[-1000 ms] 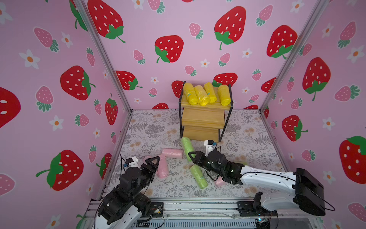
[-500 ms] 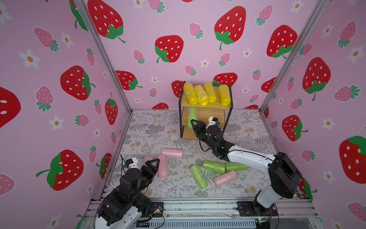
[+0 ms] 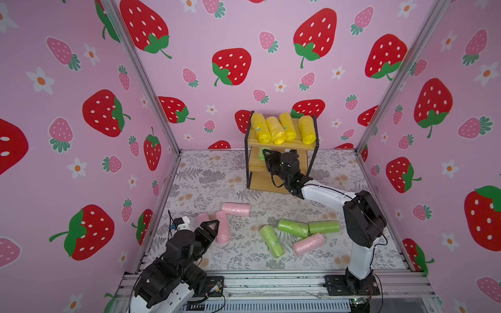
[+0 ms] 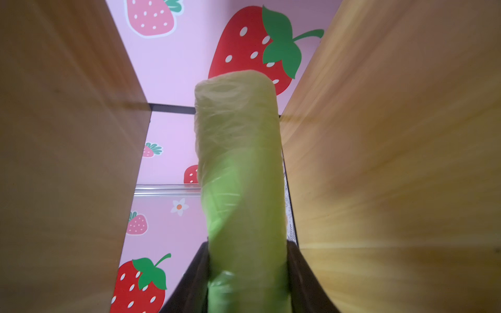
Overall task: Sort the rolls of trash bags by color and place them on the shelf
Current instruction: Place the roll of trash bags on the shelf.
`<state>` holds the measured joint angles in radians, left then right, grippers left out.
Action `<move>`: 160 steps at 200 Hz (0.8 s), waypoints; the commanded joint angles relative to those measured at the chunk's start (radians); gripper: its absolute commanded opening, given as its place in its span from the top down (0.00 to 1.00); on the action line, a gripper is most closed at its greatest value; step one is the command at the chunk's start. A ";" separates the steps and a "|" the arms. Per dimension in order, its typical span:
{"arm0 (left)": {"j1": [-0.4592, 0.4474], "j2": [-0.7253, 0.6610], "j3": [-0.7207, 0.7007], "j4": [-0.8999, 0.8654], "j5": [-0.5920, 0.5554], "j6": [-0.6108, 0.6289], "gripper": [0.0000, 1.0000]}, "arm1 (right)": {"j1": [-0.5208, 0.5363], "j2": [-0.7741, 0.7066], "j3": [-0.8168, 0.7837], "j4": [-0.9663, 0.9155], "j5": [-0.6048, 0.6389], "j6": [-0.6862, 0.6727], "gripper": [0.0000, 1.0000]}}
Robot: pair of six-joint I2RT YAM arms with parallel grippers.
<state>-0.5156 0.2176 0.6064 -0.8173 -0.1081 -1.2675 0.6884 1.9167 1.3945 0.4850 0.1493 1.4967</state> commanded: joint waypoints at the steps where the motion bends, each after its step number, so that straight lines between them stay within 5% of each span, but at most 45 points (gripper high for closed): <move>1: -0.001 0.022 -0.026 0.003 0.021 0.029 0.23 | -0.004 0.020 0.056 -0.027 -0.033 -0.012 0.76; 68: 0.000 0.052 -0.052 0.010 0.028 0.047 0.20 | -0.008 0.002 0.007 -0.093 0.023 -0.012 0.58; 96: 0.001 0.088 -0.061 0.030 0.058 0.054 0.19 | -0.007 -0.032 -0.009 -0.162 0.035 -0.043 0.40; 160: 0.002 0.204 -0.040 0.036 0.093 0.066 0.03 | -0.008 -0.137 -0.067 -0.297 0.067 -0.087 0.28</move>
<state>-0.5152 0.3889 0.5446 -0.7849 -0.0330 -1.2259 0.6785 1.8439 1.3735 0.2554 0.1768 1.4315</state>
